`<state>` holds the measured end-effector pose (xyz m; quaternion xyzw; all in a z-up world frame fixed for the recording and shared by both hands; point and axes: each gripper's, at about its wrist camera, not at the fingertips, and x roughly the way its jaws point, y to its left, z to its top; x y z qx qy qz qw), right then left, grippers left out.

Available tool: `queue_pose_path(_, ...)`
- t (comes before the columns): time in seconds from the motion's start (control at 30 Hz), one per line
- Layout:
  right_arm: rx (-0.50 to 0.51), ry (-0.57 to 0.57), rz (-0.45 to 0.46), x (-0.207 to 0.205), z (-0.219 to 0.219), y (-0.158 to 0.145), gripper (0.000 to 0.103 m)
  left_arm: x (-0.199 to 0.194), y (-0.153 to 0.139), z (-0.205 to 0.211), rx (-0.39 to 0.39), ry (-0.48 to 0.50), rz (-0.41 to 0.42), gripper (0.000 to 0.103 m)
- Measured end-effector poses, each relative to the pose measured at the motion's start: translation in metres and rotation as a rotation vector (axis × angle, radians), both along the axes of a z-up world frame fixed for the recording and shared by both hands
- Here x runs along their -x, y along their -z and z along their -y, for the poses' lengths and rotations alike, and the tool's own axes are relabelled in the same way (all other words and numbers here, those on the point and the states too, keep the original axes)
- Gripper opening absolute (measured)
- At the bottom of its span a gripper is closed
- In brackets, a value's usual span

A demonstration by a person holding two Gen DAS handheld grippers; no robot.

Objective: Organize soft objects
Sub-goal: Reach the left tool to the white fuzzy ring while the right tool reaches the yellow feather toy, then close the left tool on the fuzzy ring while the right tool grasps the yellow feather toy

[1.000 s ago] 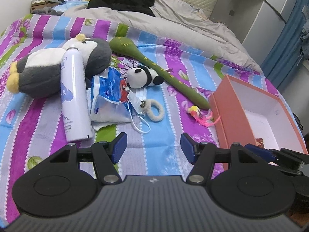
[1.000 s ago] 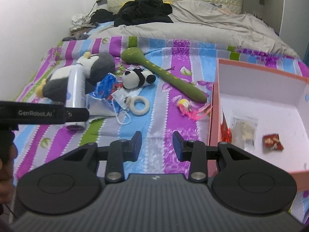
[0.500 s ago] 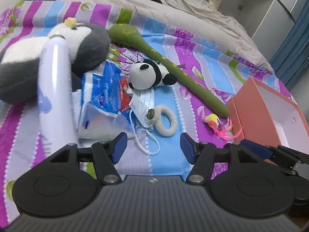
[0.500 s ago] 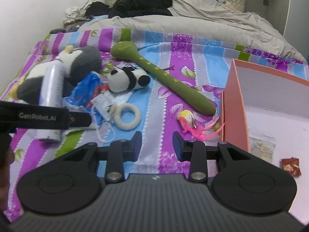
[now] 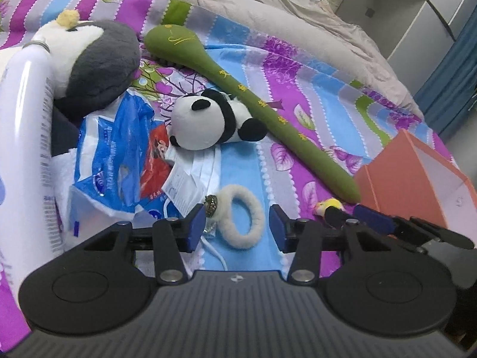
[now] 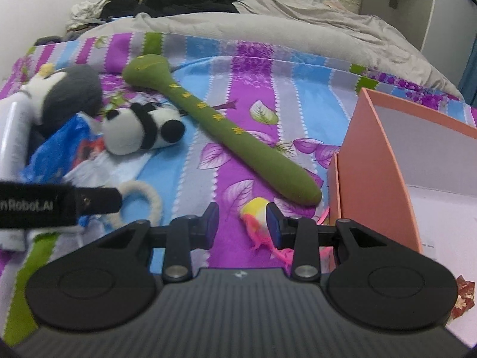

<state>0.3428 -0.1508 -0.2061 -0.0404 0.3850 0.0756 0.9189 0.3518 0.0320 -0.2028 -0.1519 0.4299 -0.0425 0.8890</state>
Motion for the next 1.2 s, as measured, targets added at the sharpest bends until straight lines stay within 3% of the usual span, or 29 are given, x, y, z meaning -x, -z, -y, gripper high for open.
queue_pose_path(0.2, 0.013, 0.038, -0.023, -0.019, 0.002, 0.017, 0.038, -0.012, 0.014, 0.008, -0.077, -0.003, 0.015, 0.051)
queue_pose_path(0.37, 0.02, 0.054, -0.056, -0.028, 0.004, 0.033, 0.043, -0.022, 0.028, 0.01, -0.105, 0.016, -0.004, 0.03)
queue_pose_path(0.43, 0.028, 0.045, -0.066, -0.03, 0.002, 0.037, 0.04, -0.025, 0.033, 0.011, -0.11, 0.027, -0.019, 0.023)
queue_pose_path(0.6, -0.001, 0.035, -0.07, -0.028, 0.004, 0.035, 0.033, -0.025, 0.034, 0.009, -0.099, 0.022, -0.016, 0.021)
queue_pose_path(1.2, -0.097, -0.029, -0.061, 0.028, 0.004, -0.015, 0.033, 0.03, -0.013, 0.005, -0.041, -0.006, 0.009, 0.021)
